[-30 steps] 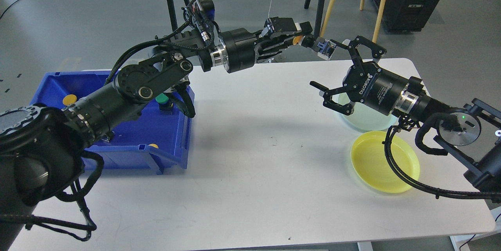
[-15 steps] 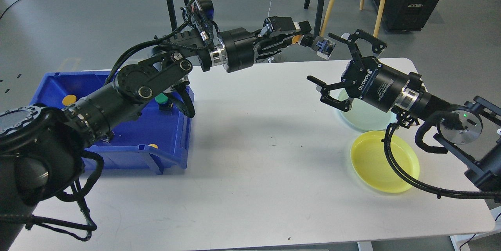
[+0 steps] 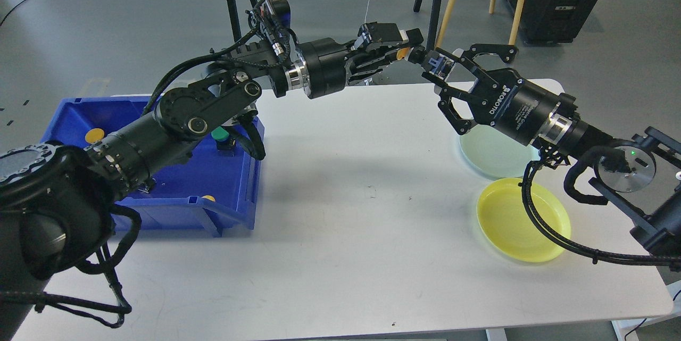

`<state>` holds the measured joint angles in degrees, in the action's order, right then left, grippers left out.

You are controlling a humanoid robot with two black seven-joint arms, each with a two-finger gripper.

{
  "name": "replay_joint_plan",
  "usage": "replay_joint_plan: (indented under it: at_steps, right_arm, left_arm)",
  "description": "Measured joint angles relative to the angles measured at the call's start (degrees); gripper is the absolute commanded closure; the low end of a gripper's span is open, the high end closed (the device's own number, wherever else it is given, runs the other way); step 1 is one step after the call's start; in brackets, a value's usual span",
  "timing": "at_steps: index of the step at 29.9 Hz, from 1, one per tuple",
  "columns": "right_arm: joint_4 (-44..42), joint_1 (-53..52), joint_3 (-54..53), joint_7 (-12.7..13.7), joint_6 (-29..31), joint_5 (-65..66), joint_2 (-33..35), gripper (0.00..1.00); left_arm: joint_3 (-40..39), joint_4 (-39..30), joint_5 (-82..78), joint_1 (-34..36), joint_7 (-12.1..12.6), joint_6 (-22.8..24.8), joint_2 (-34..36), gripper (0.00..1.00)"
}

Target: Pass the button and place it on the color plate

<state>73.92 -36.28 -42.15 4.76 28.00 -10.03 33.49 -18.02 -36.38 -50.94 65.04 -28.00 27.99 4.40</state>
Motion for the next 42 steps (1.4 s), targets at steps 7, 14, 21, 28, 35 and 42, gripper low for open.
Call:
replay_joint_plan:
  at_steps: [7, 14, 21, 28, 35, 42]
  right_arm:
    - [0.1, 0.1, -0.2, -0.4, 0.0, -0.1, 0.4, 1.00]
    - [0.2, 1.8, -1.7, -0.4, 0.0, -0.2, 0.9, 1.00]
    - [0.8, 18.5, -13.1, -0.4, 0.0, -1.3, 2.0, 1.00]
    - [3.2, 41.8, -24.3, -2.2, -0.9, -6.7, 0.1, 1.00]
    - [3.8, 46.8, -25.4, -4.7, -9.6, -8.2, -0.2, 0.81]
    - [3.6, 47.9, -25.6, -6.0, -13.1, -12.8, -0.5, 0.52]
  left_arm:
    - [0.0, 0.1, 2.7, -0.1, 0.0, 0.0, -0.6, 0.19]
    - [0.0, 0.4, 6.7, -0.1, 0.0, 0.0, -0.6, 0.13]
    - [-1.1, 1.6, 10.5, -0.1, 0.0, 0.0, 4.7, 0.11]
    - [4.8, -1.5, -3.7, 2.4, 0.0, 0.0, 22.4, 0.08]
    - [9.8, -19.4, -42.8, 4.6, 0.0, 0.0, 38.9, 0.08]
    - [15.2, -22.3, -68.1, 0.6, 0.0, 0.0, 43.3, 0.08]
